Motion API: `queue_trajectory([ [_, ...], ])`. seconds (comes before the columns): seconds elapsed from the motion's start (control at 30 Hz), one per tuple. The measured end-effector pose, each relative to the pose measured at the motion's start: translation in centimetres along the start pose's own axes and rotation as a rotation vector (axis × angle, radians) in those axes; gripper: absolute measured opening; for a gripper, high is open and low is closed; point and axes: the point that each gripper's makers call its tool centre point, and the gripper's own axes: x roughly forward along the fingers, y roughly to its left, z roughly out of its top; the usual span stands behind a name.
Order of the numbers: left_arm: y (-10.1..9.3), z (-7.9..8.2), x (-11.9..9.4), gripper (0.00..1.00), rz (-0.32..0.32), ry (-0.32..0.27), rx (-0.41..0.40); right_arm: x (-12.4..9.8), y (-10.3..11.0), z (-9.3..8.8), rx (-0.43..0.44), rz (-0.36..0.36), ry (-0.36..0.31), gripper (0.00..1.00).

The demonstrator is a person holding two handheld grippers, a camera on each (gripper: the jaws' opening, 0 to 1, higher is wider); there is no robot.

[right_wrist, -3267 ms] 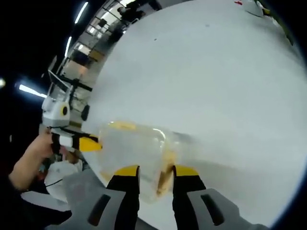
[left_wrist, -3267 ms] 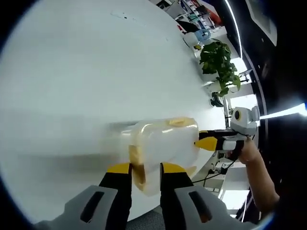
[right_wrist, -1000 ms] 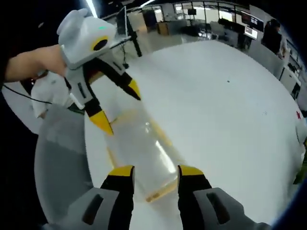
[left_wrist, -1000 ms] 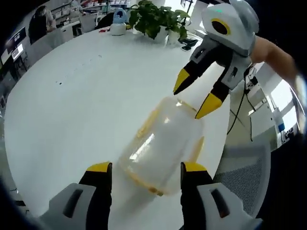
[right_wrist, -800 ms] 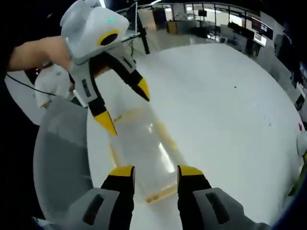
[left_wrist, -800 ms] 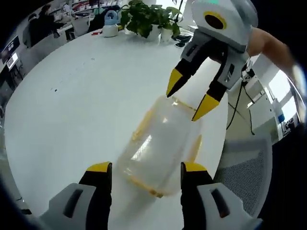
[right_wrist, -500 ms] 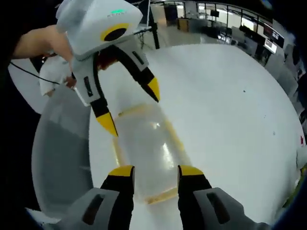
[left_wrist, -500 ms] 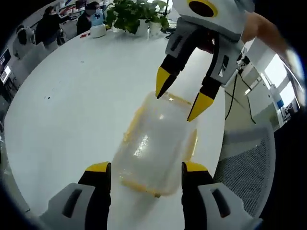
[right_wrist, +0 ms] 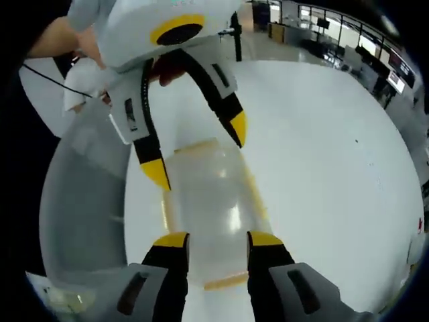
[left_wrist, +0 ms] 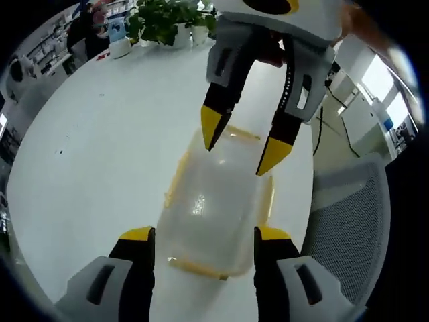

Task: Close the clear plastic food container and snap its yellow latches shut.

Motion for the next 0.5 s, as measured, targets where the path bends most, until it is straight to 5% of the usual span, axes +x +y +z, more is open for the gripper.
queue_trajectory([
  [0.13, -0.02, 0.29, 0.29, 0.60, 0.008, 0.010, 0.031, 0.27, -0.15, 0.36, 0.001, -0.003, 0.000, 0.40],
  [0.5, -0.19, 0.31, 0.66, 0.57, 0.022, 0.022, 0.054, 0.37, -0.41, 1.03, 0.009, -0.001, -0.028, 0.37],
])
